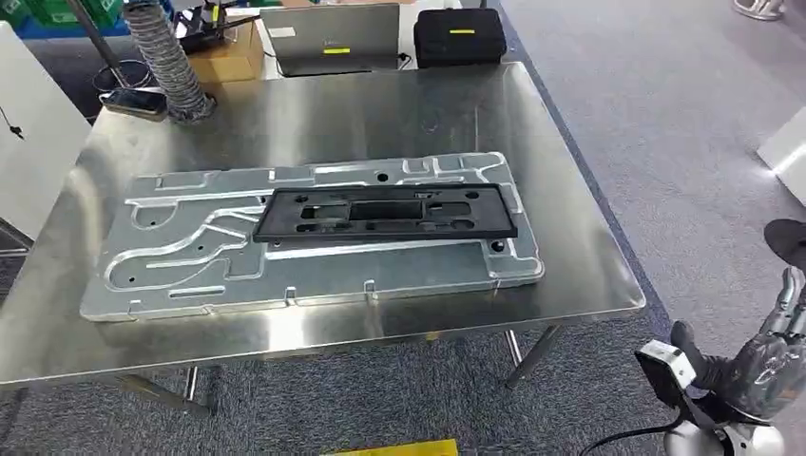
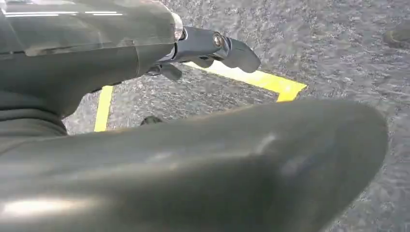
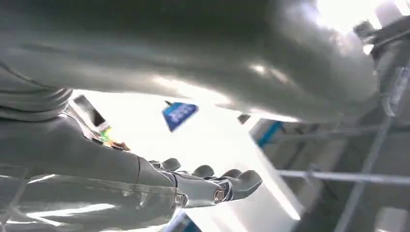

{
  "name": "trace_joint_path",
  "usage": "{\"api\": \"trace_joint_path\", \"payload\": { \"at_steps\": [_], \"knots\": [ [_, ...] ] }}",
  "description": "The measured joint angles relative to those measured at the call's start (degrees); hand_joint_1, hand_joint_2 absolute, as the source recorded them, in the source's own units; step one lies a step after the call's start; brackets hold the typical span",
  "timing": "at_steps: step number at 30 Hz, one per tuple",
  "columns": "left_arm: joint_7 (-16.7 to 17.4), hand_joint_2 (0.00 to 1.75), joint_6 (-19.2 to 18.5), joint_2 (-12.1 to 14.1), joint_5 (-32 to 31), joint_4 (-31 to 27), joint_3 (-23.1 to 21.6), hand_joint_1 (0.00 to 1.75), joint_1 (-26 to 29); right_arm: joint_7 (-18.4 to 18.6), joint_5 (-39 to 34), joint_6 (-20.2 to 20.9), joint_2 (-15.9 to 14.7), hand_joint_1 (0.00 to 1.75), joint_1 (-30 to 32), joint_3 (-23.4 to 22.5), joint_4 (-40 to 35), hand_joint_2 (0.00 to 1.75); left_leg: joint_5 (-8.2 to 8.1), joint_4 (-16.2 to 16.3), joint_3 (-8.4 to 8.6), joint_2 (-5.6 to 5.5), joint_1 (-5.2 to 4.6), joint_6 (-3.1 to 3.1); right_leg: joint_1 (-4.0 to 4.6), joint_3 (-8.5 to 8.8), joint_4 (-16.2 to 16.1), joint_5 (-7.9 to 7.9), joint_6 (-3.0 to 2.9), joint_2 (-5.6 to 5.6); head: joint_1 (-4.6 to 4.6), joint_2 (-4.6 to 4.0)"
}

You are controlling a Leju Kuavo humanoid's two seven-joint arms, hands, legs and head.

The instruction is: Take the parts from the cabinet and place them on the table.

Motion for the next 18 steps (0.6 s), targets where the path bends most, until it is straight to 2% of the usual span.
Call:
{"api": "trace_joint_path", "payload": {
  "at_steps": [3,4,5,6,7,8,9,10,11,12,13,14,15,18],
  "knots": [
    [0.07,0.00,-0.13,0.02,-0.44,0.00,0.00,0.00,0.29,-1.07,0.94,0.02,0.63,0.00,0.17,-3.15,6.01,0.00,1.11,0.31,-0.55,0.13,-0.36,0.95,-0.33,0.08,-0.82,1.68,1.03,0.03,0.00,0.02],
    [0.11,0.00,-0.26,-0.11,-0.59,0.02,0.00,0.00,0.22,-1.22,1.78,0.04,0.63,0.00,0.07,-4.20,8.50,0.00,2.26,-0.15,-1.06,0.41,0.20,1.35,-0.49,-0.17,-0.80,1.61,1.36,0.21,0.00,0.02],
    [0.13,0.00,-0.50,-0.09,-0.72,0.02,0.00,0.00,0.06,-1.31,2.58,0.09,0.68,0.00,0.10,-5.40,11.22,0.00,2.97,-0.18,-1.85,0.66,0.22,1.68,-0.62,-0.89,0.52,-1.39,1.79,0.30,0.00,0.02],
    [0.13,0.00,-0.72,-0.04,-0.83,0.00,0.00,0.00,0.02,-1.42,3.33,0.13,0.68,0.00,-0.01,-6.58,13.86,0.00,3.61,-0.17,-2.74,0.71,0.27,2.14,-0.78,-1.95,3.86,-5.67,2.16,0.29,0.00,0.02],
    [0.15,0.00,-0.92,-0.04,-0.94,0.02,0.00,0.00,0.10,-1.44,4.14,0.13,0.68,0.00,-0.04,-7.58,16.22,0.00,4.26,-0.17,-3.66,0.72,0.24,2.09,-1.00,-2.98,8.39,-9.60,2.54,0.29,0.00,0.02],
    [0.22,0.00,-1.07,-0.07,-1.03,0.02,0.00,0.00,0.22,-1.53,5.00,0.15,0.70,0.00,-0.32,-8.58,19.57,0.00,4.93,-0.11,-4.54,0.78,0.24,2.05,-1.09,-3.85,13.09,-12.39,2.86,0.29,0.00,0.02],
    [0.26,0.00,-1.07,-0.07,-1.13,0.02,0.00,0.00,0.27,-1.55,5.73,0.13,0.68,0.00,-0.57,-9.42,22.59,0.00,5.59,0.03,-5.34,0.84,0.24,1.95,-1.16,-4.13,16.50,-13.19,3.08,0.27,0.00,0.02],
    [0.26,0.00,-1.07,-0.09,-1.14,0.02,0.00,0.00,0.32,-1.57,6.43,0.11,0.61,0.00,-0.92,-10.45,26.41,0.00,6.19,0.15,-6.27,0.85,0.31,1.82,-1.27,-3.50,17.91,-12.24,3.23,0.27,0.00,0.02],
    [0.31,0.00,-1.07,-0.15,-1.16,0.02,0.00,0.00,0.36,-1.53,7.64,0.07,0.46,0.00,-1.29,-11.72,31.00,0.00,6.69,0.39,-7.18,0.86,0.35,1.62,-1.39,-1.77,17.09,-10.27,3.31,0.28,0.00,0.02],
    [0.35,0.00,-1.07,-0.33,-1.18,0.02,0.00,0.00,0.38,-1.42,9.06,0.02,0.11,0.00,-1.70,-12.99,35.80,0.00,7.08,0.79,-8.15,0.85,0.39,1.39,-1.54,1.66,13.51,-7.99,3.26,0.27,0.00,0.02],
    [0.42,0.00,-1.07,-0.48,-1.35,0.02,0.00,0.00,0.37,-1.15,10.66,0.00,-0.24,0.00,-1.99,-14.35,40.34,0.00,7.40,1.18,-8.87,0.85,0.41,1.17,-1.59,5.81,8.24,-7.15,3.07,0.25,0.00,0.02],
    [0.42,0.00,-1.07,-0.61,-1.64,0.02,-0.02,0.00,0.33,0.29,12.47,0.00,-0.44,0.00,-2.31,-15.55,43.92,0.00,7.69,1.54,-9.18,0.86,0.41,0.89,-1.57,9.93,2.77,-8.54,2.71,0.27,0.00,0.02],
    [0.42,0.00,-1.07,-0.85,-1.77,0.02,-0.04,0.00,0.33,2.20,14.52,-0.02,-0.57,0.00,-2.68,-16.79,47.48,0.00,7.95,1.83,-9.59,0.81,0.17,0.51,-1.03,12.26,-1.50,-10.22,2.20,0.31,0.00,0.02],
    [0.46,0.00,-1.07,-1.03,-2.21,0.02,-0.09,0.00,0.54,4.52,16.98,-0.07,-0.63,0.00,-2.44,-19.75,55.80,0.00,9.41,1.41,-9.68,0.89,0.41,-0.73,-0.59,11.54,-1.52,-9.84,0.73,0.24,0.00,0.02]
  ]
}}
